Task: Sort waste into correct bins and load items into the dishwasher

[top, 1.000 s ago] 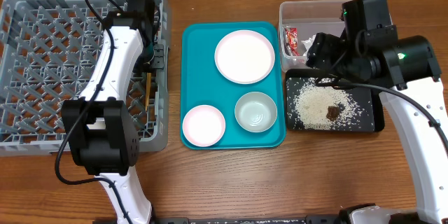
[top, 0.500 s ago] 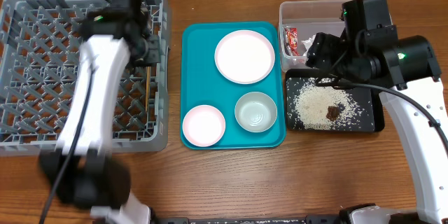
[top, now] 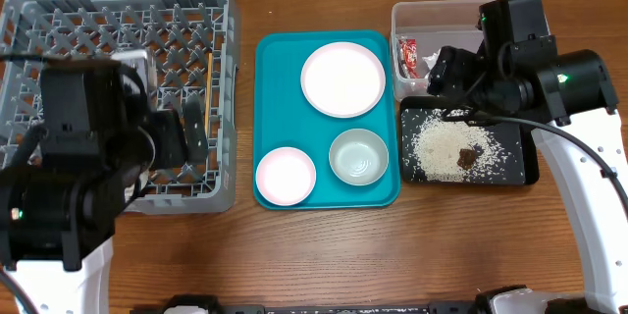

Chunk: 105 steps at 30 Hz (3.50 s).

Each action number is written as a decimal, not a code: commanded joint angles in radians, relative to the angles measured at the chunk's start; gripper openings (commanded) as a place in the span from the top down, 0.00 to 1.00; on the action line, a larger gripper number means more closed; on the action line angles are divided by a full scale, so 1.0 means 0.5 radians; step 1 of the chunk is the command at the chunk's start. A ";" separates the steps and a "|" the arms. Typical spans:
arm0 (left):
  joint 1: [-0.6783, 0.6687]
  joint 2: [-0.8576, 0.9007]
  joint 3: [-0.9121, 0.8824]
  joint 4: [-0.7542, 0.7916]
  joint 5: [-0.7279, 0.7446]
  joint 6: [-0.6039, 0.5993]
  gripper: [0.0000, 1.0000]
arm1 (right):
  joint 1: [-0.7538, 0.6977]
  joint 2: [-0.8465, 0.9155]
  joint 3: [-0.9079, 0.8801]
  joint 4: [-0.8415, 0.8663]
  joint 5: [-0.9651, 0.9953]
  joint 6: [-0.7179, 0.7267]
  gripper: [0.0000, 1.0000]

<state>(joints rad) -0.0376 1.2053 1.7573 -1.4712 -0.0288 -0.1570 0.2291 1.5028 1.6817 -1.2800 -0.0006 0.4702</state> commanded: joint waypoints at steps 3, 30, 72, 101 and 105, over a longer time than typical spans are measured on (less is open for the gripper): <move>-0.014 -0.004 -0.001 -0.094 0.023 -0.001 0.00 | -0.001 -0.010 0.026 0.040 -0.003 -0.011 0.21; -0.014 0.112 -0.002 -0.086 0.023 -0.001 0.00 | -0.001 -0.010 0.026 0.021 -0.008 -0.011 0.00; -0.358 0.278 -0.056 0.273 0.625 -0.298 0.00 | -0.001 -0.722 0.027 -0.025 0.299 -0.110 0.00; -1.078 1.835 -0.148 0.671 0.278 -0.478 0.62 | -0.001 -0.602 0.027 -0.110 0.276 -0.110 0.00; -1.078 1.897 -0.148 0.701 0.253 -0.478 0.64 | -0.001 -0.602 0.027 -0.109 0.276 -0.109 0.00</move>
<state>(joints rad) -0.5762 2.1242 1.6882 -1.1271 0.0975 -0.4118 0.2295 1.2037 1.6932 -1.3361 0.1349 0.4183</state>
